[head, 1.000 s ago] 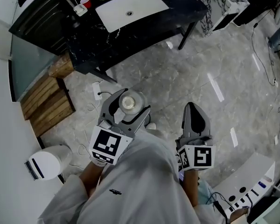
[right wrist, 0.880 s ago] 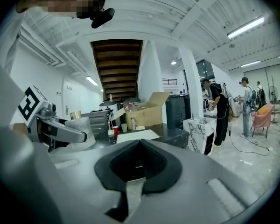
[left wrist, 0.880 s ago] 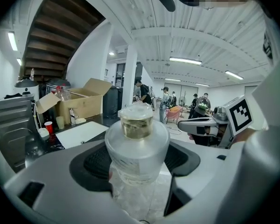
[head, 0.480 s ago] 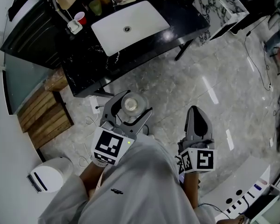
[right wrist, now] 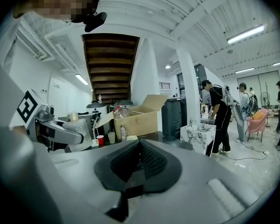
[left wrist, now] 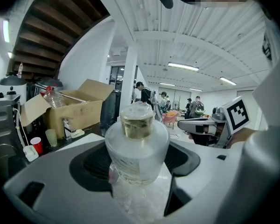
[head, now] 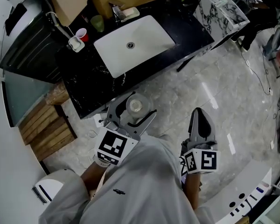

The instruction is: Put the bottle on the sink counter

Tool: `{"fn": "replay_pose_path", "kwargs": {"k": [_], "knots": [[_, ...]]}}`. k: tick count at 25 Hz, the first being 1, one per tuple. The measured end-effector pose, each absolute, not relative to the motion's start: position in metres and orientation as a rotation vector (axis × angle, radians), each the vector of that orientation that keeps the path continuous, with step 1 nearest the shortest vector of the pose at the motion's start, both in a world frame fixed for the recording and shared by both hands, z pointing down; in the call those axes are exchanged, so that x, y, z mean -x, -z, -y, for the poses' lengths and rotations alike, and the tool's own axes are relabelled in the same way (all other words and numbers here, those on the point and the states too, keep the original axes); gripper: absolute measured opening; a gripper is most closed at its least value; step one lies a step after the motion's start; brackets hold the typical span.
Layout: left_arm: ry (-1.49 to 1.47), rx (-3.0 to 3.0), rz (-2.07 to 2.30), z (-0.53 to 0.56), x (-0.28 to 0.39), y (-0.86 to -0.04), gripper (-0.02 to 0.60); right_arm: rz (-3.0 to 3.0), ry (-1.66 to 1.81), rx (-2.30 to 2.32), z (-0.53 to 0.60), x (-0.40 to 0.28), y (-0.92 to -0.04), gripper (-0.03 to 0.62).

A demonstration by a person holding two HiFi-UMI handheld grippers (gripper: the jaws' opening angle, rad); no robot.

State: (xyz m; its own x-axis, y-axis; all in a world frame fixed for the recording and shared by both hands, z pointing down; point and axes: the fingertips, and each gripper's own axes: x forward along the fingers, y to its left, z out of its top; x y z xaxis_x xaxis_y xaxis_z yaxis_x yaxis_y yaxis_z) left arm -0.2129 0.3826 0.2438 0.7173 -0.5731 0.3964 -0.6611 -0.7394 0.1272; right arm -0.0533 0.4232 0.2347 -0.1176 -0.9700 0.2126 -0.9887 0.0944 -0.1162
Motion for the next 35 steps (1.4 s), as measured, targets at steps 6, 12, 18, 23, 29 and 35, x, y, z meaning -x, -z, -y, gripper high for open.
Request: {"fn": "replay_pose_path", "kwargs": {"k": [6,12,18,23,29,35], "knots": [[-0.494,-2.671,0.95,-0.355,0.215,-0.248,0.337,2.246,-0.353,-2.038,-0.397,0.061,-0.236,0.011],[-0.513,-2.672,0.94,-0.328,0.203,-0.254,0.337,2.226,-0.358,-2.081,-0.375,0.043,-0.238,0.011],[-0.519,-2.659,0.957,-0.293,0.185,-0.262,0.337,2.254,-0.397,-2.072,-0.339,0.025,-0.254,0.011],[-0.532,-2.637,1.009,-0.249,0.159,-0.267,0.337,2.312,-0.404,-2.036,-0.287,-0.004,-0.261,0.011],[-0.555,-2.61,1.046,-0.19,0.106,-0.267,0.337,2.379,-0.395,-1.966,-0.219,-0.054,-0.257,0.011],[-0.585,-2.57,1.096,-0.125,0.048,-0.269,0.337,2.45,-0.399,-1.869,-0.143,-0.11,-0.255,0.011]]}}
